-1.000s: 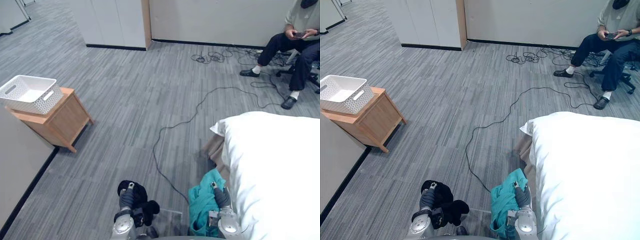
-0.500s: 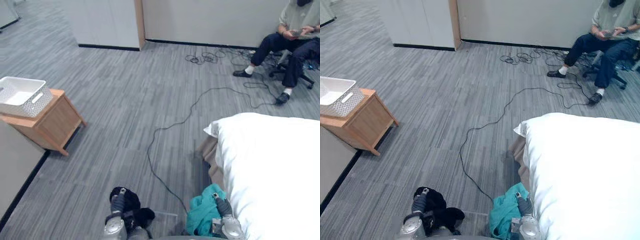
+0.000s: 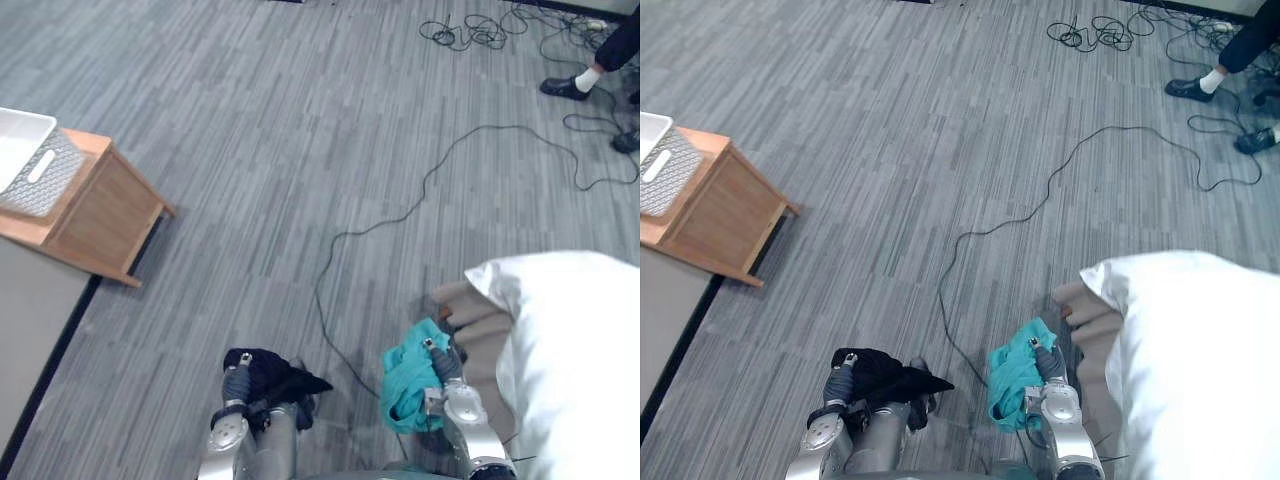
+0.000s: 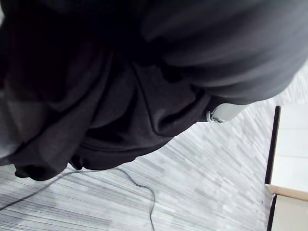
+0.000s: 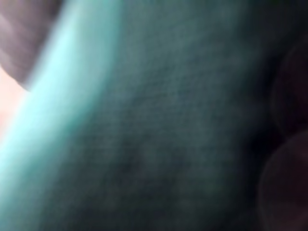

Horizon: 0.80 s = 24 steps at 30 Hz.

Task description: Tidy the bed and pick cloth on bed and put in laundry

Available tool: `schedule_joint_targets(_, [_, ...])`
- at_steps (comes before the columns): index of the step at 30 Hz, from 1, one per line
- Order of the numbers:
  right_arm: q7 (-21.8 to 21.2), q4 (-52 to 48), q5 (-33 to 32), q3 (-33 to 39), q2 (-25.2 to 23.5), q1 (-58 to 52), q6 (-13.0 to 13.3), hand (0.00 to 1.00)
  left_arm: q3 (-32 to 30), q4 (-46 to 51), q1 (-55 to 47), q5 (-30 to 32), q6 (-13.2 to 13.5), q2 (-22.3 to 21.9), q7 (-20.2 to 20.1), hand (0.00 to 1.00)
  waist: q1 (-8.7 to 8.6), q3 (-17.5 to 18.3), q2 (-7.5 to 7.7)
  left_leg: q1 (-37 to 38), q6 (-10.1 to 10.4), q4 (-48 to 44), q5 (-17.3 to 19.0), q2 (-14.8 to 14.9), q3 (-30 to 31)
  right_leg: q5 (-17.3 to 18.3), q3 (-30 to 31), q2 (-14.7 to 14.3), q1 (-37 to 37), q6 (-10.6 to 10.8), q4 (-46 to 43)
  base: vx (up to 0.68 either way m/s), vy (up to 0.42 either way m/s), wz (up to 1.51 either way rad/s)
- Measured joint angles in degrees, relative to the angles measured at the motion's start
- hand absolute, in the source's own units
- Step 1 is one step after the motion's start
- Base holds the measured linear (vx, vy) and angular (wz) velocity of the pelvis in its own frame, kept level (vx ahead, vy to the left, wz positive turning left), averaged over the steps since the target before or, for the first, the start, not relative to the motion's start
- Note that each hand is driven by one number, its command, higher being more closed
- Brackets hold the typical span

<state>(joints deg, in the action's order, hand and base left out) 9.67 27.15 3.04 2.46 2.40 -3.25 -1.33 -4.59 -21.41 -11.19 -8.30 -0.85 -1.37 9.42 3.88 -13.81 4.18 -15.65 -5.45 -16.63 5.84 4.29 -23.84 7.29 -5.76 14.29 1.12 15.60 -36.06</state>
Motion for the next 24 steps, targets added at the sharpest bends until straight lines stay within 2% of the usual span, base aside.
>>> schedule_joint_targets(1, [-0.04,-0.01,0.48,0.00,-0.02,-0.51,0.01,1.00,0.72,0.08,0.01,0.00,-0.20,0.69,-0.20,1.00,-0.19,-0.54,-0.50,6.99,0.52,2.31,2.30,-1.14,1.36,-0.19,-0.33,0.20,-4.17,-0.61,-16.02,0.69,0.237,0.23])
schedule_joint_targets(2, [-0.03,-0.05,0.78,-0.01,0.09,-0.98,0.06,1.00,1.12,0.11,-0.08,0.00,-0.17,1.10,-0.27,1.00,-0.53,-0.85,-1.18,11.25,0.96,4.55,2.86,-1.31,2.15,0.74,-1.95,0.13,-5.35,-2.42,-20.64,0.80,0.246,0.51])
schedule_joint_targets(3, [-0.03,-0.78,1.08,-0.01,0.25,-1.78,0.26,1.00,1.73,0.16,-0.11,0.00,-0.05,1.75,-0.23,1.00,-1.67,-1.35,-2.73,15.69,1.24,7.20,3.20,-1.33,3.86,2.39,-5.53,-0.01,-6.91,-5.50,-22.92,0.66,0.133,0.83])
schedule_joint_targets(4, [-0.03,-2.22,1.08,-0.03,0.16,-2.22,0.90,1.00,1.98,0.60,0.34,0.00,0.20,2.49,-0.15,1.00,-3.04,-1.25,-3.20,20.24,1.30,10.32,3.88,-1.38,6.32,4.84,-9.86,-0.17,-11.01,-9.49,-22.10,0.64,0.091,0.93])
schedule_joint_targets(5, [-0.02,-2.94,1.08,-0.01,-0.07,-2.28,0.94,1.00,1.98,0.53,0.86,0.00,0.26,2.94,0.01,1.00,-3.38,-1.32,-3.38,21.92,1.32,11.56,4.21,-1.46,7.50,5.81,-10.93,-0.40,-14.30,-10.86,-19.42,0.74,-0.036,1.08])
schedule_joint_targets(6, [-0.01,-3.69,1.08,0.02,-0.11,-2.24,0.98,1.00,2.18,0.08,1.92,0.00,0.20,3.21,0.61,1.00,-4.49,-1.36,-3.44,23.61,2.17,12.62,5.07,-1.23,9.56,6.32,-11.60,-1.20,-19.47,-11.98,-10.59,0.48,-0.066,0.85])
schedule_joint_targets(7, [0.00,-3.89,1.08,0.09,-0.09,-2.26,0.97,1.00,2.50,-0.34,2.44,0.00,0.17,3.40,0.72,1.00,-4.89,-1.40,-3.53,24.06,2.70,12.78,5.49,-1.08,10.42,5.98,-11.58,-1.53,-21.06,-12.21,-4.98,0.73,-0.202,1.20])
schedule_joint_targets(8, [0.02,-3.88,1.07,1.00,-0.23,-2.30,0.71,1.00,3.03,-1.91,3.95,0.01,0.15,3.29,0.71,1.00,-5.55,-1.73,-3.96,26.26,4.96,13.23,7.03,-0.34,12.08,0.57,-10.67,-2.18,-23.35,-11.59,14.42,0.50,-0.202,0.99])
schedule_joint_targets(9, [0.06,-3.90,1.08,1.24,-0.34,-2.28,0.64,1.00,2.98,-2.33,4.16,0.03,0.18,3.17,0.74,1.00,-5.67,-1.73,-3.93,27.72,5.62,13.82,7.78,-0.22,12.75,-1.65,-9.57,-2.01,-24.23,-10.85,20.60,0.96,-0.404,1.14])
schedule_joint_targets(10, [0.06,-4.47,1.24,1.21,-0.22,-2.23,0.46,1.00,3.06,-3.55,3.80,0.11,0.19,3.20,0.85,1.00,-5.72,-1.70,-3.64,31.28,7.58,14.74,10.15,-0.16,13.27,-4.24,-6.50,-0.93,-27.11,-7.75,25.28,0.72,-0.334,0.83])
schedule_joint_targets(11, [-0.01,-5.27,1.78,0.93,-0.09,-2.38,0.07,1.00,3.07,-4.19,2.50,0.11,0.13,3.24,0.98,1.00,-5.76,-1.88,-2.93,35.35,9.21,14.98,12.39,0.42,13.41,-4.54,-5.71,0.07,-27.45,-7.24,25.82,0.74,-0.345,0.77])
schedule_joint_targets(12, [-0.12,-5.85,2.04,0.67,0.02,-2.76,-0.05,1.00,3.00,-4.20,1.14,0.10,0.16,3.27,1.05,1.00,-5.77,-1.85,-3.22,38.01,10.12,15.10,13.65,1.02,13.40,-6.36,-5.22,-0.22,-27.25,-8.20,24.46,0.81,-0.368,0.42])
schedule_joint_targets(13, [-0.63,-5.40,2.17,-0.23,1.49,-2.32,-0.22,1.00,2.47,-5.32,-0.28,0.11,0.02,1.99,1.33,1.00,-4.93,-1.22,-6.50,39.62,9.88,11.12,14.20,4.85,12.98,-11.91,-6.26,-2.30,-27.89,-7.17,17.30,0.83,-0.397,0.14])
schedule_joint_targets(14, [-0.99,-5.42,2.20,-0.44,1.80,-1.86,-0.28,1.00,2.45,-5.36,-0.80,0.12,-0.04,1.38,1.40,1.00,-4.53,-0.72,-7.46,37.44,9.89,6.24,14.19,6.68,12.89,-12.14,-7.12,-3.06,-28.03,-7.65,15.90,0.97,-0.558,0.13])
schedule_joint_targets(15, [-1.45,-5.91,2.21,-0.90,2.75,-1.63,-0.26,1.00,2.17,-5.18,-1.31,0.08,0.01,0.23,1.82,1.00,-4.08,-0.70,-9.74,29.49,6.83,-11.32,11.13,12.17,14.04,-11.49,-10.13,-5.63,-25.94,-10.22,15.59,0.73,-0.580,0.29])
schedule_joint_targets(16, [-2.02,-6.07,2.19,-1.80,3.42,-1.04,-0.28,1.00,1.66,-5.20,-1.62,-0.01,-0.01,-0.85,1.83,1.00,-2.91,-1.68,-12.12,21.10,3.48,-28.33,-1.10,19.43,14.40,-9.73,-12.91,-9.18,-20.52,-12.84,17.74,0.72,-0.570,0.34])
schedule_joint_targets(17, [-2.15,-5.98,2.18,-2.44,3.34,-1.05,-0.31,1.00,1.61,-5.11,-1.81,-0.02,0.02,-1.21,1.83,1.00,-2.46,-1.86,-12.63,17.89,3.45,-35.55,-2.47,21.82,15.37,-9.35,-13.59,-10.62,-18.19,-13.40,19.04,0.69,-0.487,0.32])
schedule_joint_targets(18, [-2.24,-6.03,2.05,-3.02,3.81,-0.65,-0.38,1.00,1.56,-5.13,-1.86,-0.79,0.03,-2.00,1.85,1.00,-1.04,-3.19,-12.92,11.87,2.28,-48.87,-0.71,24.88,16.57,-7.97,-14.95,-12.91,-11.84,-15.47,20.88,0.64,-0.366,0.13])
schedule_joint_targets(19, [-2.05,-6.03,2.00,-3.43,3.66,0.02,-0.36,1.00,1.44,-5.03,-1.82,-1.45,0.11,-2.00,1.86,1.00,0.59,-4.23,-11.35,8.23,1.11,-54.22,0.92,23.63,14.86,-6.06,-14.86,-13.19,-6.74,-18.34,21.94,0.62,-0.346,0.08])
schedule_joint_targets(20, [-2.07,-6.03,1.99,-3.76,3.71,0.47,-0.29,1.00,1.20,-4.86,-1.92,-1.88,0.22,-2.00,1.88,1.00,1.01,-4.33,-10.57,6.51,1.29,-54.20,1.79,22.69,13.56,-5.18,-14.84,-13.19,-5.15,-19.37,22.69,0.69,-0.351,-0.03])
schedule_joint_targets(21, [-2.11,-6.06,1.75,-4.43,4.05,1.88,-0.02,1.00,0.47,-3.42,-2.35,-2.56,0.76,-2.01,1.88,1.00,1.91,-4.00,-9.37,1.78,2.72,-49.83,4.35,19.17,10.12,-3.50,-14.87,-13.19,-1.85,-19.84,25.07,0.56,-0.264,-0.05])
schedule_joint_targets(22, [-2.18,-6.07,1.55,-5.01,4.57,3.38,0.11,1.00,-0.18,-1.93,-2.38,-2.74,1.35,-2.02,1.91,1.00,2.55,-3.72,-9.04,-1.33,4.80,-42.82,6.14,15.89,7.59,-2.83,-15.04,-13.34,-0.15,-19.65,27.09,0.56,-0.229,-0.10])
schedule_joint_targets(23, [-2.19,-6.07,1.50,-5.25,4.95,3.99,0.27,1.00,-0.36,-1.14,-2.34,-2.91,1.42,-2.02,1.90,1.00,3.08,-3.60,-8.94,-2.72,5.59,-38.30,6.72,14.38,5.92,-2.47,-15.12,-13.40,0.77,-19.22,28.01,0.50,-0.115,-0.12])
schedule_joint_targets(24, [-2.43,-5.95,1.51,-5.51,5.57,5.29,0.37,1.00,-0.86,-0.04,-2.37,-2.93,1.91,-2.04,1.83,1.00,3.60,-3.57,-9.08,-4.80,5.84,-26.25,6.62,11.56,0.46,-2.20,-16.41,-13.49,3.35,-18.45,30.42,0.65,-0.104,0.10])
